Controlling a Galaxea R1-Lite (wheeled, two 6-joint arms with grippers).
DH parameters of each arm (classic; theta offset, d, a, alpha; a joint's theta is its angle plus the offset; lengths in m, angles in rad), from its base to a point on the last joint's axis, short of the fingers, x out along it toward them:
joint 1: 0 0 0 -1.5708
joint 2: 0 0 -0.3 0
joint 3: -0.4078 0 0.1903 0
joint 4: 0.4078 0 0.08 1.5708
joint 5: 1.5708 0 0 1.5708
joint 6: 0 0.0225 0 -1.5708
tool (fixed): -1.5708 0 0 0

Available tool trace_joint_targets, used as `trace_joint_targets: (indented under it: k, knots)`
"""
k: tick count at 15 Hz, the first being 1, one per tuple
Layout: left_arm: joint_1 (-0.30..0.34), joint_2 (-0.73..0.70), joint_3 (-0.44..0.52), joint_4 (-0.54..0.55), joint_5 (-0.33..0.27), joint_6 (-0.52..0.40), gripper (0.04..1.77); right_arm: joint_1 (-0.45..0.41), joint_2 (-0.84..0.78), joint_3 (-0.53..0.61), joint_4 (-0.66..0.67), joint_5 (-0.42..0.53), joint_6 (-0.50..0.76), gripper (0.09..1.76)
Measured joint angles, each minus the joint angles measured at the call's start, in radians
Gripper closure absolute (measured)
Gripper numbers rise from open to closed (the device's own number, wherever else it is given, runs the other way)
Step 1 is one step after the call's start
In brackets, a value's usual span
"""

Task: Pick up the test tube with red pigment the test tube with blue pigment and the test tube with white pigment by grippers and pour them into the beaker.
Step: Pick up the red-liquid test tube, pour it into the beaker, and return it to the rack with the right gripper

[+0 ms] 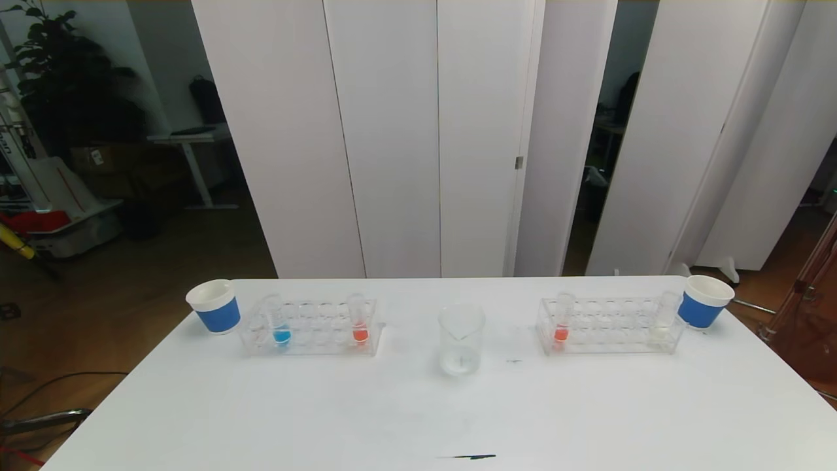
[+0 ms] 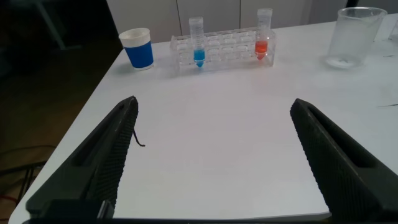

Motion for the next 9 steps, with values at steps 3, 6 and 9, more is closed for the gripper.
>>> trace_joint_targets:
  k: [3,6,9]
  knots:
    - [0.0,0.0,0.0,0.0,0.0,0.0,0.06,0.0,0.0,0.0,0.0,0.0,0.0,0.1]
    - [0.0,0.0,0.0,0.0,0.0,0.0,0.06,0.0,0.0,0.0,0.0,0.0,0.0,0.1]
    - [0.0,0.0,0.0,0.0,0.0,0.0,0.06,0.0,0.0,0.0,0.0,0.0,0.0,0.1]
